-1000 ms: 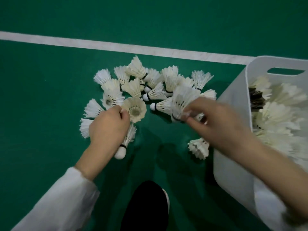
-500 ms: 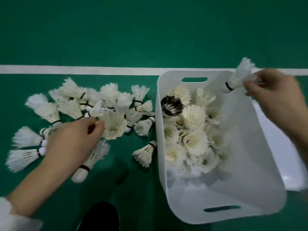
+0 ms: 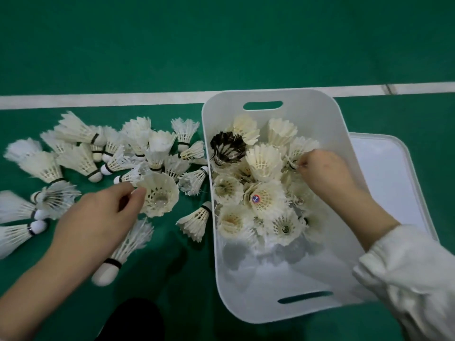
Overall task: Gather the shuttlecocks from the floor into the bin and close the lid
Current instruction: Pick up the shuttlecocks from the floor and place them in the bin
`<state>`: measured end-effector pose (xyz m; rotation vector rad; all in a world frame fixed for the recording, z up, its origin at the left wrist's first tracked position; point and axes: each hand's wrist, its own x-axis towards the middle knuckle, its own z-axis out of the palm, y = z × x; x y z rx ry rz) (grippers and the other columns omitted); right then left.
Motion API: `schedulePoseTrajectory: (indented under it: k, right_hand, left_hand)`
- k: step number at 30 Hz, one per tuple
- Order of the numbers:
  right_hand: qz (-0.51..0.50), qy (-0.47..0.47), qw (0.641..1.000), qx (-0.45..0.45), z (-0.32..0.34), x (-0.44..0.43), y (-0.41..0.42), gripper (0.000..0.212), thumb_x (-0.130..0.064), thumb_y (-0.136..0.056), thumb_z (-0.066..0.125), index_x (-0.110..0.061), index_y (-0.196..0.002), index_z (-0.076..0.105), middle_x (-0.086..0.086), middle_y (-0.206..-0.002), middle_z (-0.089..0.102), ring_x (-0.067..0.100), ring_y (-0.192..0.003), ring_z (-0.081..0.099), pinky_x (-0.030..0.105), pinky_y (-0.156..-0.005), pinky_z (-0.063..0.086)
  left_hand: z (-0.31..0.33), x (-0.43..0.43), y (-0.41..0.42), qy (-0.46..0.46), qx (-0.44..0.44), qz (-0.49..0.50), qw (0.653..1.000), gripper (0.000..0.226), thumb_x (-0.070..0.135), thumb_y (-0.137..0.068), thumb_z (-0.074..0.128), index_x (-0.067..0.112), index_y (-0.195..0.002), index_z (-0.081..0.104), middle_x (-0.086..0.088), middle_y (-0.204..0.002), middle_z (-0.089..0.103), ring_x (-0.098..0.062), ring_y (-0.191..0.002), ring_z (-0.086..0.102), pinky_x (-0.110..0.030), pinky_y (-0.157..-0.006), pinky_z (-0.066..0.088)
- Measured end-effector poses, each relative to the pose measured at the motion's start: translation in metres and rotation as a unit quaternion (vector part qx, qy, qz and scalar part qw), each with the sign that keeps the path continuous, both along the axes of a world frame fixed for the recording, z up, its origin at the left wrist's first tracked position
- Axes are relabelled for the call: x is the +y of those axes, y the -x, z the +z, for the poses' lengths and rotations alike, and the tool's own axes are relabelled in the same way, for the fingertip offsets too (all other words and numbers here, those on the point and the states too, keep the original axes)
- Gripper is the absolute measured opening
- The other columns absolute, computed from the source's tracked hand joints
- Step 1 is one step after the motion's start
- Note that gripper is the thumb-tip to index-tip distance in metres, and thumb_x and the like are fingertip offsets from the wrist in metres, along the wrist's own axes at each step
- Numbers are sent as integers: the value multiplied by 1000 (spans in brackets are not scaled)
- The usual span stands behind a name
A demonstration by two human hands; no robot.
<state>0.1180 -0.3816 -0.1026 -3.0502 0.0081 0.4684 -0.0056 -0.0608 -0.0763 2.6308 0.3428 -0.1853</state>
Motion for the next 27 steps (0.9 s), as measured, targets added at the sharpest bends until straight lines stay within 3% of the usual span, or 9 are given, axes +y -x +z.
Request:
schedulePoseTrajectory:
  k: [4, 7, 10, 13, 15, 18, 22, 27]
  right_hand:
    - [13, -5, 1000, -14, 20, 5, 5, 35, -20, -86, 57, -18, -121, 57, 10, -123, 55, 34, -103, 57, 38, -84, 45]
    - [26, -27, 996, -77, 51, 12, 15, 31, -23, -88, 55, -20, -119, 56, 5, -122, 55, 30, -98, 57, 35, -78, 43]
    - [90, -191, 968, -132, 82, 41, 34, 18, -21, -90, 55, -23, -106, 62, -8, -106, 57, 13, -78, 57, 25, -70, 37]
    - [207, -336, 917, -54, 97, 89, 61, 21, -19, -89, 56, -22, -109, 62, -13, -111, 53, -2, -80, 53, 18, -76, 45]
    - [307, -348, 886, -13, 88, 116, 79, 29, -15, -88, 58, -18, -116, 59, -5, -128, 51, 3, -95, 54, 26, -85, 50]
    - [386, -284, 877, -25, 61, 137, 94, 34, -8, -84, 60, -12, -118, 57, 5, -129, 52, 25, -104, 58, 40, -77, 55]
    - [346, -297, 886, -87, 49, 142, 90, 14, -1, -81, 59, -4, -94, 66, 12, -92, 64, 29, -83, 60, 41, -70, 52]
    - [146, -392, 899, -130, 78, 105, 67, 11, -10, -88, 58, -17, -93, 66, -5, -88, 62, 7, -82, 58, 20, -76, 48]
  left_hand:
    - [5, -3, -1, 0, -6, -3, 1000, 44, 47, -89, 43, 17, -56, 43, -3, -42, 45, -24, -46, 48, -33, -48, 39]
    - [10, -6, -2, -2, -16, -6, 1000, 45, 47, -89, 42, 16, -56, 43, -4, -43, 45, -23, -45, 47, -29, -46, 34]
    - [16, -9, -2, 3, -28, -4, 1000, 44, 45, -90, 41, 16, -57, 43, -4, -45, 45, -22, -47, 47, -27, -46, 28]
    - [18, -10, -1, 16, -35, 5, 999, 44, 44, -91, 42, 17, -57, 42, -3, -45, 44, -21, -47, 45, -27, -46, 25]
    - [20, -10, 0, 29, -39, 9, 999, 43, 44, -90, 43, 19, -56, 41, -1, -46, 44, -21, -48, 46, -28, -46, 26]
    - [23, -9, 3, 61, -44, 7, 997, 41, 43, -90, 45, 21, -55, 42, 2, -45, 42, -20, -48, 44, -29, -48, 27]
    - [29, -7, 5, 98, -55, -11, 994, 47, 54, -87, 40, 17, -58, 46, -2, -48, 45, -23, -50, 45, -34, -50, 34]
    - [32, 5, 3, 130, -86, 1, 988, 63, 73, -80, 34, 14, -73, 57, -6, -65, 59, -20, -63, 56, -37, -60, 44]
